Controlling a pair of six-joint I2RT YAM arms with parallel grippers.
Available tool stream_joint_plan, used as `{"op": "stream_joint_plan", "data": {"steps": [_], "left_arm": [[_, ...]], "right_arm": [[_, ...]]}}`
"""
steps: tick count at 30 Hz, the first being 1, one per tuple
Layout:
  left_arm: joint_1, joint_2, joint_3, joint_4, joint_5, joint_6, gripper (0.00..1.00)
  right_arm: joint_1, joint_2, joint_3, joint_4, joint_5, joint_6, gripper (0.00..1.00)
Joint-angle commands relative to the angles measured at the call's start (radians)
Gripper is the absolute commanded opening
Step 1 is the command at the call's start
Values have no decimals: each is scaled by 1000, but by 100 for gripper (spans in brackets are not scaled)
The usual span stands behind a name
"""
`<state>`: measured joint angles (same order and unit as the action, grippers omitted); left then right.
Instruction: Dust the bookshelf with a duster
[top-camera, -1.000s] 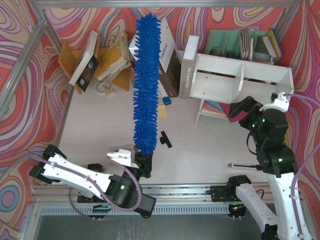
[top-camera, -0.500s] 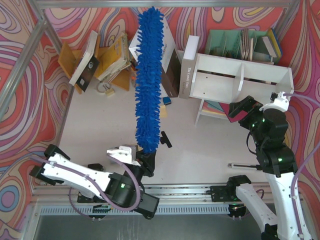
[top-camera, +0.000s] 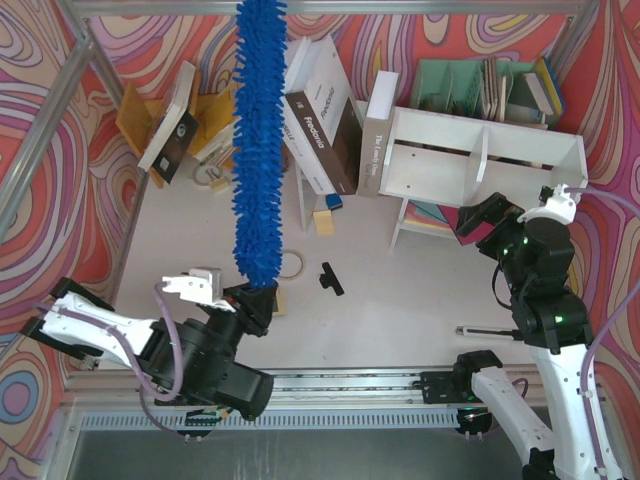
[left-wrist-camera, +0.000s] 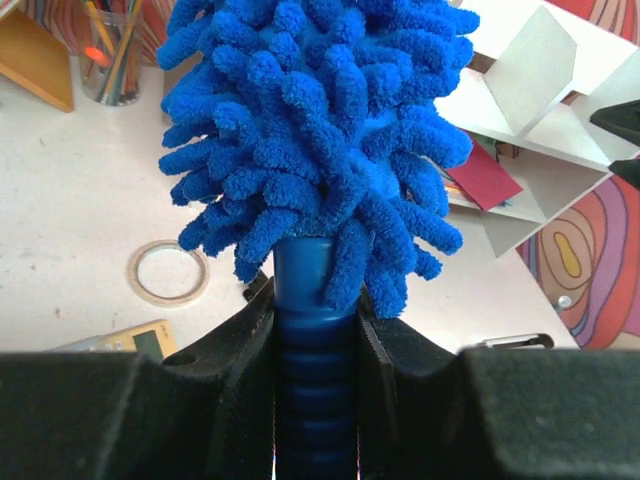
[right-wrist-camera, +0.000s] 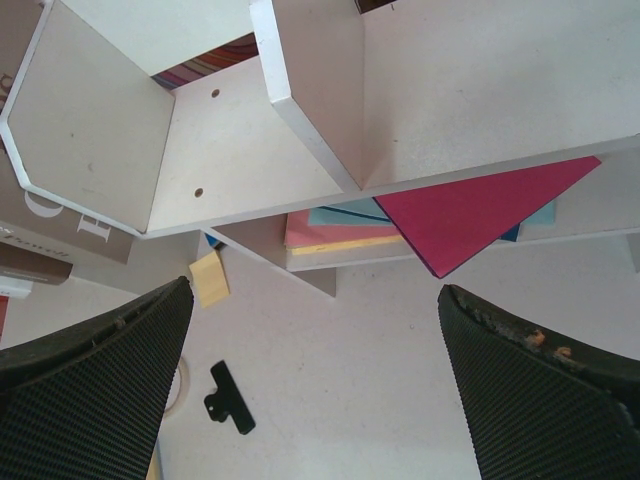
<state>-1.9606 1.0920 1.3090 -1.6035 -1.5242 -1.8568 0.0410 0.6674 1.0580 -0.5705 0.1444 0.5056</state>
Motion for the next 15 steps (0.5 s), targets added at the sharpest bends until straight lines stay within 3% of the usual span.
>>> {"op": "stream_joint_plan", "data": {"steps": [1,4,5,7,8,10,11,13,15], "left_arm": [[7,-83,-78,49,-239,128,0],[10,-167,-143,6,-238,14,0],[10,-198,-167,117,-232,112,0],[10,-251,-247,518,-228,570,0],[11,-275,-268,566,-222,639,0],[12,-323,-286,355,-199,309,0],[14,-345,-302,290,-189,247,0],[27,-400,-347,377,-166,382,0],[40,-453,-404,571,-152,578,0]], "right_arm": [[2,-12,-10,24,-4,1,99],[2,-10,-12,27,-8,4,99],[1,-10,-12,27,-11,6,99],[1,-6,-12,30,-17,9,99],[2,-6,-12,31,-19,9,99],[2,-4,-10,28,-20,12,99],[2,-5,-11,29,-20,14,99],[1,-6,-13,29,-21,17,99],[1,-7,-15,31,-22,17,99]]}}
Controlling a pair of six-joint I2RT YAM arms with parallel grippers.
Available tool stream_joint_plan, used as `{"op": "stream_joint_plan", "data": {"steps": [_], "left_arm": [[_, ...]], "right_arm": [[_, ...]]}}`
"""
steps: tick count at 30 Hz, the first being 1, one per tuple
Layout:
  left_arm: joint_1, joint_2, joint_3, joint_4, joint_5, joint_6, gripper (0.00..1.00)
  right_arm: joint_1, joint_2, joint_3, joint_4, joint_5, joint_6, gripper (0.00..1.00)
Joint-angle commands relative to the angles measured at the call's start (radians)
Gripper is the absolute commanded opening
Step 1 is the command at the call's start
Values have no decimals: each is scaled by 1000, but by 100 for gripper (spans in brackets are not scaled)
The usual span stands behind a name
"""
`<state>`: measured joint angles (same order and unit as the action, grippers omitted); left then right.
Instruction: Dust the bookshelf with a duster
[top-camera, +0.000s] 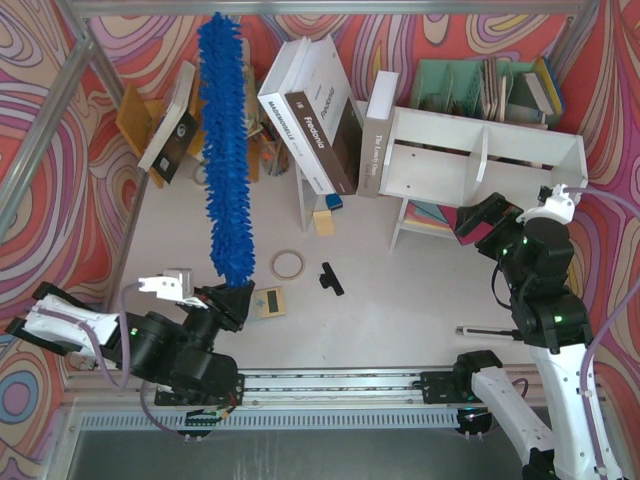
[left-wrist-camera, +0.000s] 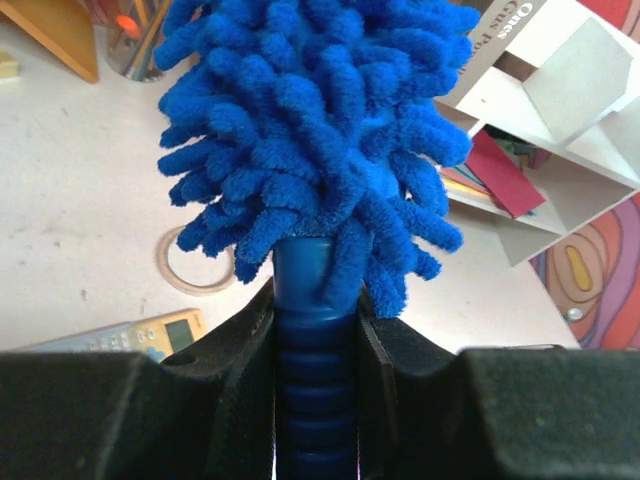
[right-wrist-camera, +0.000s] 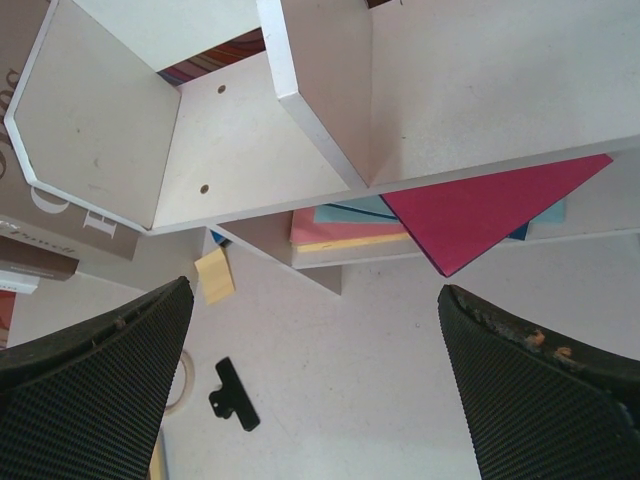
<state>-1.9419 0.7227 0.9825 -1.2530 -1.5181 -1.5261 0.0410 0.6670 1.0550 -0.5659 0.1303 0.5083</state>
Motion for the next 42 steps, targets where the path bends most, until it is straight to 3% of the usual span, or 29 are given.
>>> {"op": "stream_joint_plan", "data": {"steps": [1,3,8,12,15,24,31,42], "left_arm": [[31,-108,-109,343,-150,355,0],[61,-144,-150,459,-116,448,0],[219,-192,-192,463,79,430,0],[448,-110,-185,466,398,446,0],[585,-30,-203,600,615,531,0],[595,10,-179,650,734,669,0],[600,16,-213,559,756,615,0],[641,54,-363,590,846,506,0]], "right_arm": [[2,-5,-11,25,-9,15,99],[2,-4,-8,23,-8,16,99],[2,-6,-6,24,-10,18,99],[2,1,-3,25,-13,16,99],[2,3,-3,26,-12,15,99],[2,-2,-9,23,2,0,99],[2,12,-9,36,-11,8,99],[2,3,-1,22,-9,10,99]]}}
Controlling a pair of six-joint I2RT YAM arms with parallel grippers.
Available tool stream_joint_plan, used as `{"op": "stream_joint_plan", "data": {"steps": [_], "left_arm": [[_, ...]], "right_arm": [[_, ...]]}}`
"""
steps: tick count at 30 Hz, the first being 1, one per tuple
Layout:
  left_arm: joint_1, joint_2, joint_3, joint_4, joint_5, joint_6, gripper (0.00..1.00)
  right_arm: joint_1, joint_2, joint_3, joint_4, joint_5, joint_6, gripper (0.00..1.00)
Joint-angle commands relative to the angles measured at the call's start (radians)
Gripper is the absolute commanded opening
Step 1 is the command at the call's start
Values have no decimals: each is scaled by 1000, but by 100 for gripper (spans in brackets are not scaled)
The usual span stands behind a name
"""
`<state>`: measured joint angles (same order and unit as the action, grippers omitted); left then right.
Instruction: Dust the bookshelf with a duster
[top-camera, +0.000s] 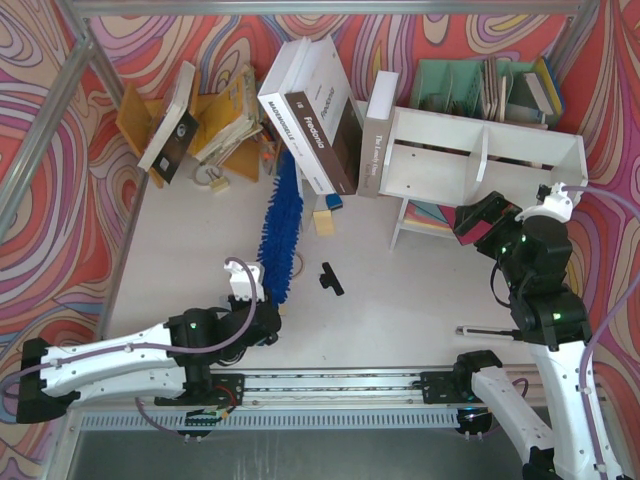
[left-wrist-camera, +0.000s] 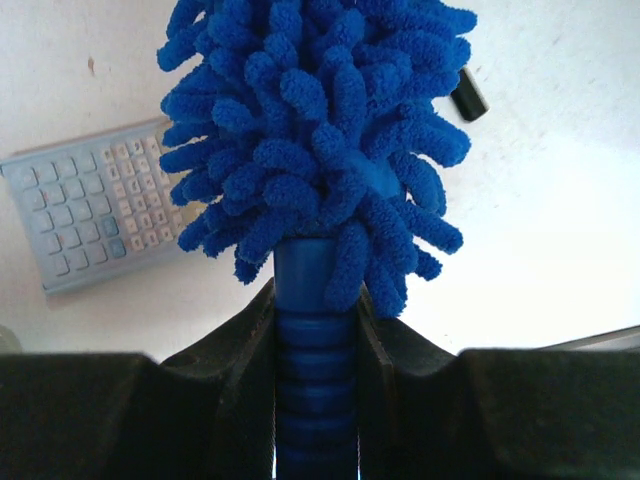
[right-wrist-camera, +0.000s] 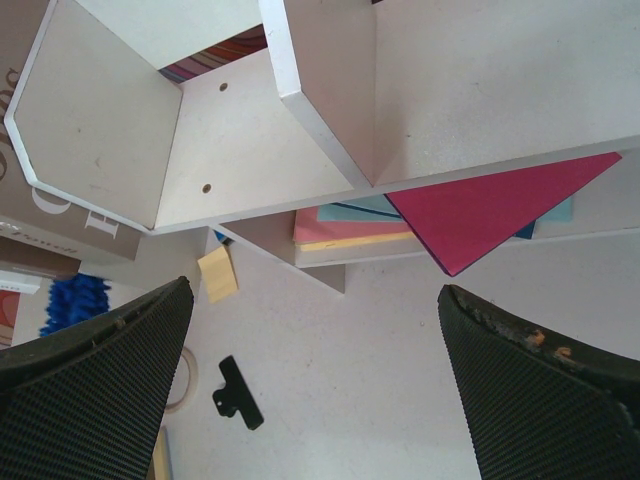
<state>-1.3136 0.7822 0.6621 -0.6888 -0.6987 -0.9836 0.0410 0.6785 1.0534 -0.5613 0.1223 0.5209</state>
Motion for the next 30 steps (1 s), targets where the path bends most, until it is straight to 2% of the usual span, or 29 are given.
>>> {"op": "stream_joint_plan", "data": {"steps": [1,5,10,17,22,30], "left_arm": [[20,-6,-49,27,33,-39,0],[40,-17,-15,-17,36,-21,0],[39,-70,102,-67,-17,64,0],[39,-78,230,-63,-40,178,0],[39,-51,193,-27,-14,176,0],[39,9,10,60,62,69,0]], "right_arm": [[1,-11,0,18,0,-3,99],[2,-11,5,15,-2,-2,99],[1,-19,5,14,4,-1,99],[2,-21,-3,12,4,-1,99],[2,-18,-7,15,6,-2,99],[2,-15,-10,17,6,-5,99]]}}
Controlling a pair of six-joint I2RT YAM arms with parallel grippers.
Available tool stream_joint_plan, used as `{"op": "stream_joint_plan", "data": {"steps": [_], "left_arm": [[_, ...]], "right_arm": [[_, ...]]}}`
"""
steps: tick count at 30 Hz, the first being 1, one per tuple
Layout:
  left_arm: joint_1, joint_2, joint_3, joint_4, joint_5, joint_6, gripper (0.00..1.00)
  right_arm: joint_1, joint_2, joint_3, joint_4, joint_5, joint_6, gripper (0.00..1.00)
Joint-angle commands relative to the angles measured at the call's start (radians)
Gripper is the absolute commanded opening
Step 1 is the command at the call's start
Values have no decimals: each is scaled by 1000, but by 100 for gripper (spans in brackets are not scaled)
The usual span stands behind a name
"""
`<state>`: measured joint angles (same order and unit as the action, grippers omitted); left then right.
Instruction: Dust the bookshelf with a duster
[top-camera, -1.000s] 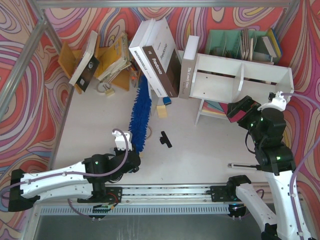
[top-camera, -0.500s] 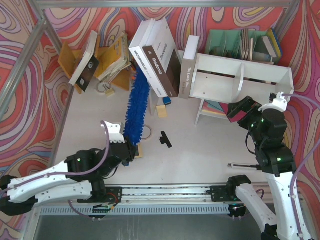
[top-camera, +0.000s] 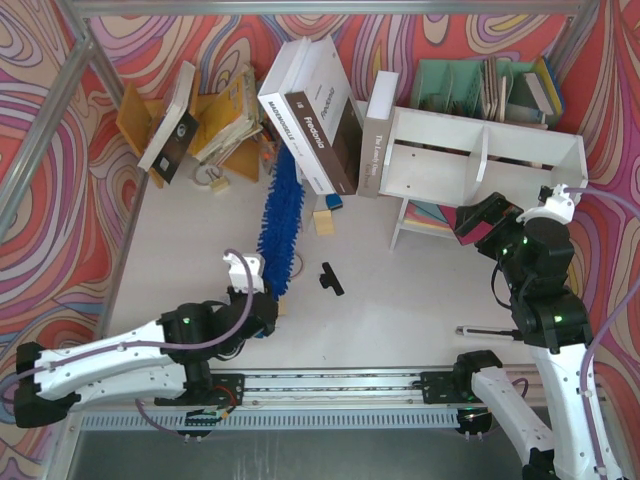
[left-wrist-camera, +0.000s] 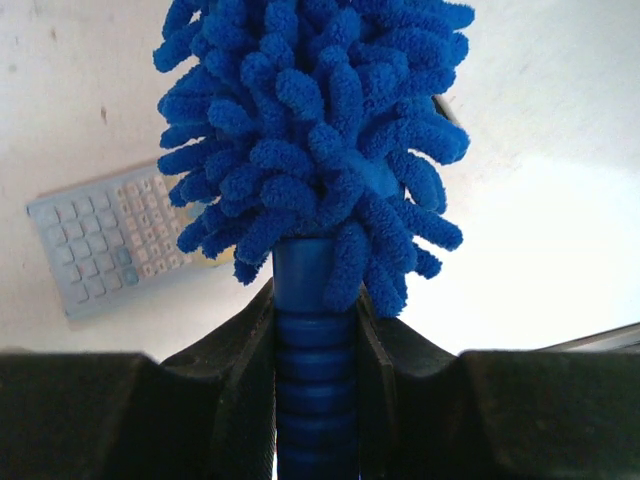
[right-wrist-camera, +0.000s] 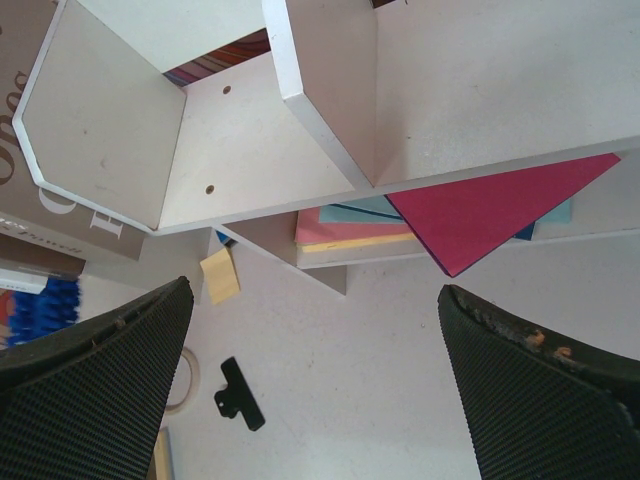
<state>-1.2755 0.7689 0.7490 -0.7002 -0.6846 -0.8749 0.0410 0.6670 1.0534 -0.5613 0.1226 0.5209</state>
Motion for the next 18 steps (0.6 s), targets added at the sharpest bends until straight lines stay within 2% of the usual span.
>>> {"op": "stream_joint_plan", "data": {"steps": [1,10,18], "left_arm": [[1,32,-98,86,57,-51,0],[1,138,-167,114,71,-106,0],[2,84,-53,57,12,-35,0]], "right_arm": [[2,-3,-10,17,5,-5,99],[2,-7,-4,15,8,-4,99],[2,-10,1,10,4,-7,99]]}}
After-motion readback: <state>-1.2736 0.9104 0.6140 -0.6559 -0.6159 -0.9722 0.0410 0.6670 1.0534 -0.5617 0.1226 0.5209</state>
